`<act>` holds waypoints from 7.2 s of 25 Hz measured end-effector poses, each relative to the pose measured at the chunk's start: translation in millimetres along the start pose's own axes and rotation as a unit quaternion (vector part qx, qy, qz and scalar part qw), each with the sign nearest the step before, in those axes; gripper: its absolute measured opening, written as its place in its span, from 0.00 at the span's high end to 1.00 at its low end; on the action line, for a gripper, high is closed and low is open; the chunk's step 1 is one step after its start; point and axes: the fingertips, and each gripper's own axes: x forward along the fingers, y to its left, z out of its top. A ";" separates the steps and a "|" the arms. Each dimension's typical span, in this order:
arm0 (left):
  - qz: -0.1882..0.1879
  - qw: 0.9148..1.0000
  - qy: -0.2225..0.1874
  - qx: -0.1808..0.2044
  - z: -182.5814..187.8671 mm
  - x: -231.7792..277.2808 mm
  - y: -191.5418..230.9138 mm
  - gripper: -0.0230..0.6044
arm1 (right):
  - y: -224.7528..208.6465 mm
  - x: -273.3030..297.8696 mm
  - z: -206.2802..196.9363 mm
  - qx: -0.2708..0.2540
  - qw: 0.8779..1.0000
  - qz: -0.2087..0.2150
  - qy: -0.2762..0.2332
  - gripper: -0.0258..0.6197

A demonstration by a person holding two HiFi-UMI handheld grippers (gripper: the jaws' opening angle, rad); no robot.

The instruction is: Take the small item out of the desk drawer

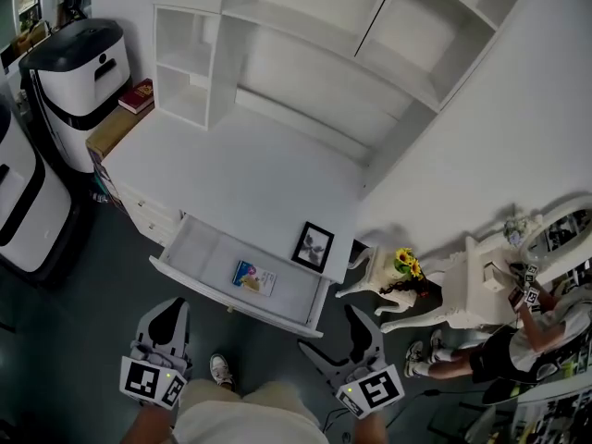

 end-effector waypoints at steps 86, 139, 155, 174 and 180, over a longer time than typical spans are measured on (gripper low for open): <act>0.383 0.919 0.095 -0.020 -53.1 -111.7 12.6 0.94 | -13.3 308.3 -374.2 -0.132 0.868 0.283 0.386 0.27; 0.325 0.942 0.080 -0.014 -43.0 -90.4 18.2 0.94 | 1.5 293.6 -323.0 -0.115 0.906 0.243 0.328 0.28; 0.187 0.982 0.035 0.006 -10.3 -27.2 13.3 0.94 | -11.9 233.5 -186.7 -0.028 0.964 0.176 0.200 0.28; 0.088 0.995 -0.018 0.035 32.4 36.7 -3.2 0.94 | -89.0 156.8 -87.9 0.125 0.989 0.047 0.071 0.28; 0.082 0.995 -0.031 0.046 45.4 49.6 -0.3 0.94 | -122.9 135.5 -47.9 0.150 0.989 0.013 0.013 0.28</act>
